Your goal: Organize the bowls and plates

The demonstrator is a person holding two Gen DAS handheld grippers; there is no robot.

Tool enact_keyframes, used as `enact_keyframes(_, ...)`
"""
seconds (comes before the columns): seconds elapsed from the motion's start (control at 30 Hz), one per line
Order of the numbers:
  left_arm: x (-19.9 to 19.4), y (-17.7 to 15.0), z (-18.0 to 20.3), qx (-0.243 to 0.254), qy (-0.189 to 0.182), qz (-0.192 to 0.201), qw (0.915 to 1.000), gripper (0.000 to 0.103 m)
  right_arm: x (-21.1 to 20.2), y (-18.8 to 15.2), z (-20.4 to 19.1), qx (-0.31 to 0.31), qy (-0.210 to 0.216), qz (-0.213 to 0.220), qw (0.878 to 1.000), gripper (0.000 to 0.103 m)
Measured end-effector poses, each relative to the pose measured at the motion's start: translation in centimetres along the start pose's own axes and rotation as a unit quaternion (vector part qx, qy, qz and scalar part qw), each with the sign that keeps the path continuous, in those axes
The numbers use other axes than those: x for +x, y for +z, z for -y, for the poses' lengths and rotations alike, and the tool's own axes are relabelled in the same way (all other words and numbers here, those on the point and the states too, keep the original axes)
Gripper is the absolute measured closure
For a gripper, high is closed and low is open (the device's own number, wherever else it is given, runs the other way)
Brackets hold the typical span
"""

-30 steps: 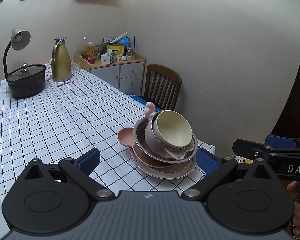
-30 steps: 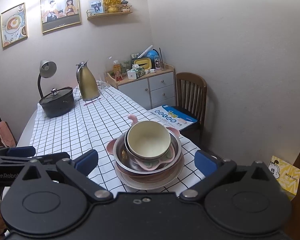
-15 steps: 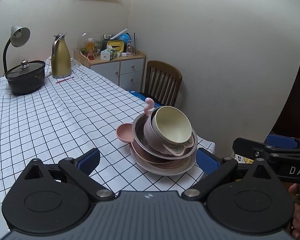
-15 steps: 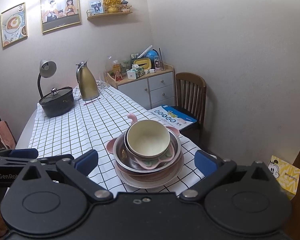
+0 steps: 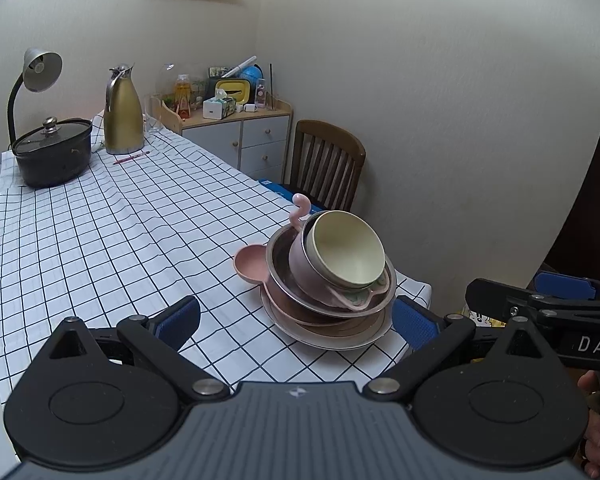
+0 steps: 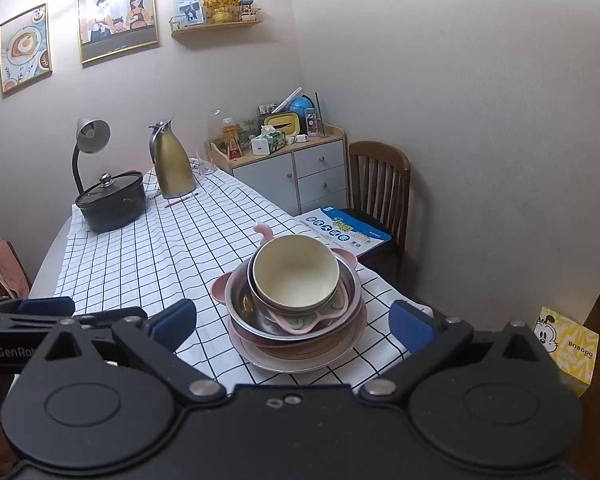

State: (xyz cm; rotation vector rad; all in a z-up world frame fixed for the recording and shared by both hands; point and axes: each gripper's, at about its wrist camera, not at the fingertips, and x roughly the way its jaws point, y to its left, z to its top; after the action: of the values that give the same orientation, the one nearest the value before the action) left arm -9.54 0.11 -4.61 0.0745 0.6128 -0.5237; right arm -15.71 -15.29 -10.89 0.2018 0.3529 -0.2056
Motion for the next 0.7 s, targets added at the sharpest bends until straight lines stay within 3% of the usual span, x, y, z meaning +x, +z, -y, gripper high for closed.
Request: enact_keyframes(0.7, 0.78, 0.07, -0.09, -0.003, -0.002, -0.003, 1.0000, 0.000, 0.32, 0.17, -0.41, -0.006, -0.008, -0.003, 1.000, 0.000)
